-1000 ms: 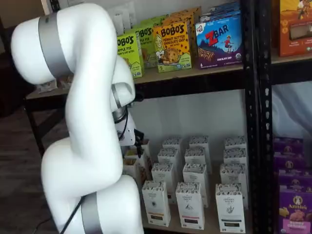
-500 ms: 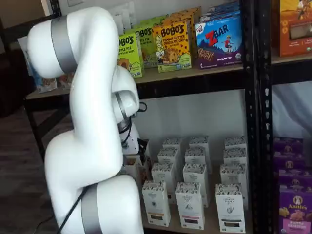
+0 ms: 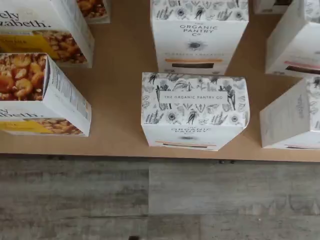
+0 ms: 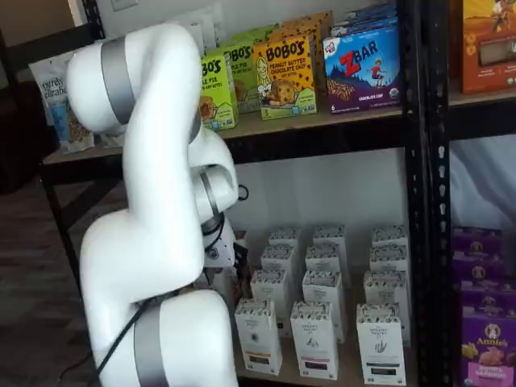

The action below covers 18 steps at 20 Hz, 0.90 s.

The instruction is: Pick up the white box with a yellow strip in the middle, on the bottom shelf, the fourth box from the left

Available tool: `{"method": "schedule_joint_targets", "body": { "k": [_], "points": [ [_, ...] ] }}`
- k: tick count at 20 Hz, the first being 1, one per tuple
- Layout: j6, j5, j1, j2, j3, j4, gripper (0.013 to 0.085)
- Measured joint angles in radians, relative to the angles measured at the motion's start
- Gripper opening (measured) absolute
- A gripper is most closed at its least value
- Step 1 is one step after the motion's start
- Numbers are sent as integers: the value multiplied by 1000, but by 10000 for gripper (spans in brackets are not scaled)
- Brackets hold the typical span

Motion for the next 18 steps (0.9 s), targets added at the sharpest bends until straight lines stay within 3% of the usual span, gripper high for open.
{"method": "schedule_joint_targets", "body": {
  "k": [7, 18],
  "points": [
    [-30, -52, -11, 98, -54, 24, 850],
    [-20, -135, -26, 226, -130, -2, 850]
  ]
}}
